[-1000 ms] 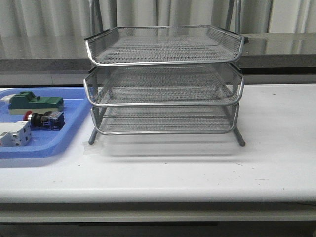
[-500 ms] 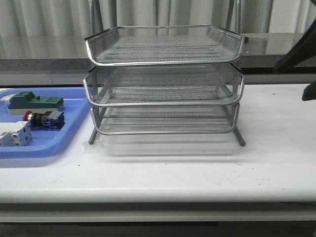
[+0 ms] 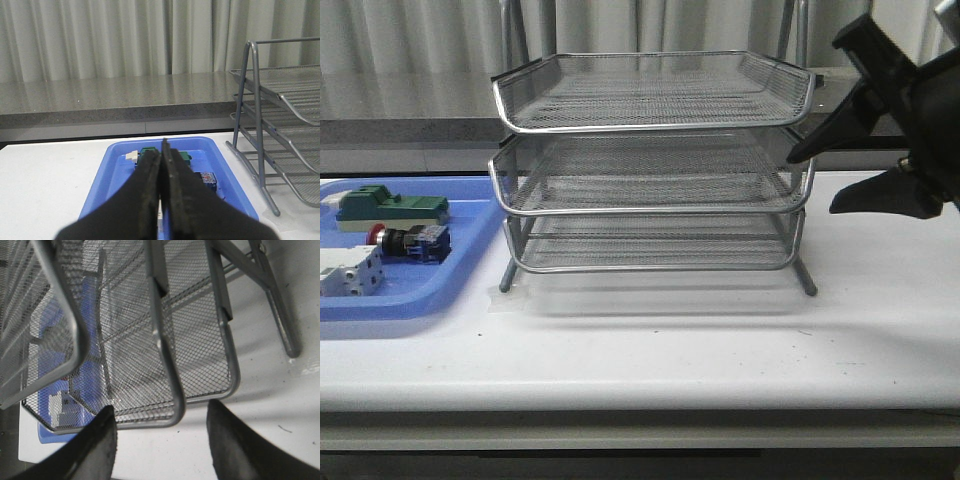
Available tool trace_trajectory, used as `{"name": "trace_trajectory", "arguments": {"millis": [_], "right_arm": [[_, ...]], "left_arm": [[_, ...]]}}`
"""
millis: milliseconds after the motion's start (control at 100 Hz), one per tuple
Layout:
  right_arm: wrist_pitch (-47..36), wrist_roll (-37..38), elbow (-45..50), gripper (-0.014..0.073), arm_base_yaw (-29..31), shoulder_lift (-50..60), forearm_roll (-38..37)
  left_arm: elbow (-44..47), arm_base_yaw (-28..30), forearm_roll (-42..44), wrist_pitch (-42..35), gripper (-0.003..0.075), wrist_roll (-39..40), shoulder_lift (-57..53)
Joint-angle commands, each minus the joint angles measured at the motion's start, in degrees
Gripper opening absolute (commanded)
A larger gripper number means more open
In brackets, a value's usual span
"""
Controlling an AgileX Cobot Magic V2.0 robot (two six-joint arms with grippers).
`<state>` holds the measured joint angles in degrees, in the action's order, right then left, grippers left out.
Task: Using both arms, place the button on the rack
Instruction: 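Reach the right gripper to the middle rack tier and grip its rim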
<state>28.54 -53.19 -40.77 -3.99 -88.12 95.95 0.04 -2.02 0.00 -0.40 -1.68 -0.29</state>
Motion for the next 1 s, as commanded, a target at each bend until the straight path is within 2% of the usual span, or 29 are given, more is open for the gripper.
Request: {"name": "trace_trajectory", "arguments": {"millis": [0, 360, 720, 840, 990], "right_arm": [[3.7, -1.9, -3.2, 0.0421, -0.1, -1.5, 2.8], [9.0, -2.6, -9.1, 0.0413, -0.1, -9.5, 3.1], [10.0, -2.6, -8.4, 0.0076, -0.1, -10.4, 1.7], [10.0, -2.6, -7.6, 0.0036, -0.1, -10.4, 0.5], [10.9, -2.8, -4.5, 0.0032, -0.1, -10.3, 0.2]], "left_arm": [[2.8, 0.0, 0.0, -4.6, -0.0020, 0.6, -1.9], [2.8, 0.0, 0.0, -4.6, -0.0020, 0.6, -1.9], [2.8, 0.0, 0.0, -4.6, -0.0020, 0.6, -1.9], [2.8, 0.0, 0.0, -4.6, -0.0020, 0.6, -1.9], [2.8, 0.0, 0.0, -4.6, -0.0020, 0.6, -1.9]]}}
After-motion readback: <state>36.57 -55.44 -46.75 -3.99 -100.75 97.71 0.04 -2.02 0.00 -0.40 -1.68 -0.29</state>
